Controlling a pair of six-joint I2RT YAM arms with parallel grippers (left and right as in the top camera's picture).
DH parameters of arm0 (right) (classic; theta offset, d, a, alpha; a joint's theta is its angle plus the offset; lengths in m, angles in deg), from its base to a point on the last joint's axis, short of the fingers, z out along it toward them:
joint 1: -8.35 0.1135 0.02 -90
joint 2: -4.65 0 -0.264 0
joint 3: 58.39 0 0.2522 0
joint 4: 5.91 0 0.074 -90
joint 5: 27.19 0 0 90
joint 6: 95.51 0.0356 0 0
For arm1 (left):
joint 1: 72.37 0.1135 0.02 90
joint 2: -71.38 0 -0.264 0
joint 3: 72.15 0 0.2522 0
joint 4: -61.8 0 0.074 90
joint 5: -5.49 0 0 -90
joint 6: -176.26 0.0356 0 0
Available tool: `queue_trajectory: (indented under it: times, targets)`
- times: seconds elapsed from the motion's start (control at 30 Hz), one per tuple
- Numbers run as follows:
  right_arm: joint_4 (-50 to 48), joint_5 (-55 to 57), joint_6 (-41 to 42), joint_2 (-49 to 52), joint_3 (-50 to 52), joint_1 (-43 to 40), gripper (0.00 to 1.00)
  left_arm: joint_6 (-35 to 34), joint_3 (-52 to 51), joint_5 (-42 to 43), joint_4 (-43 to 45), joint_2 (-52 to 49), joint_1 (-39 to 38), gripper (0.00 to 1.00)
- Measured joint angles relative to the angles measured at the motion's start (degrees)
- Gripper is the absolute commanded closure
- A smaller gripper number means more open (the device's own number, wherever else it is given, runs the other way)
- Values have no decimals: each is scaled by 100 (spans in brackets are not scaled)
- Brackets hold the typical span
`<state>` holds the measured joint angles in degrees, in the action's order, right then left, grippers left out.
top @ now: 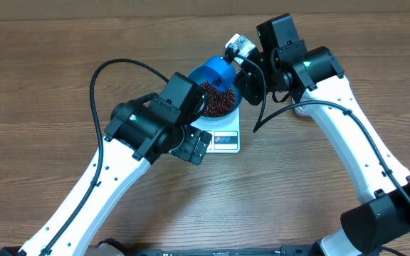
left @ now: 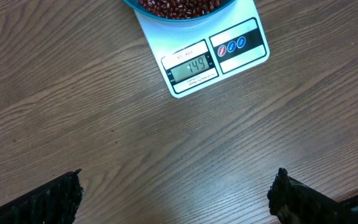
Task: Scoop item into bowl and weigh 150g on scale
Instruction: 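Tilt the scoop over the bowl to add beans slowly, right gripper, then move the scoop right away from the bowl toward the tub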
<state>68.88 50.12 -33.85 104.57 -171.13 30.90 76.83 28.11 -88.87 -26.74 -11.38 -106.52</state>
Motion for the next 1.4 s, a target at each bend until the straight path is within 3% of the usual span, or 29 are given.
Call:
queue_trajectory:
  times: [0.83, 1.4]
  targets:
    - [254, -94, -407, -2, 11, -2, 96, 0, 0, 0, 0, 2, 0, 0]
    - [310, -1154, -407, -2, 11, -566, 96, 0, 0, 0, 0, 0, 0, 1]
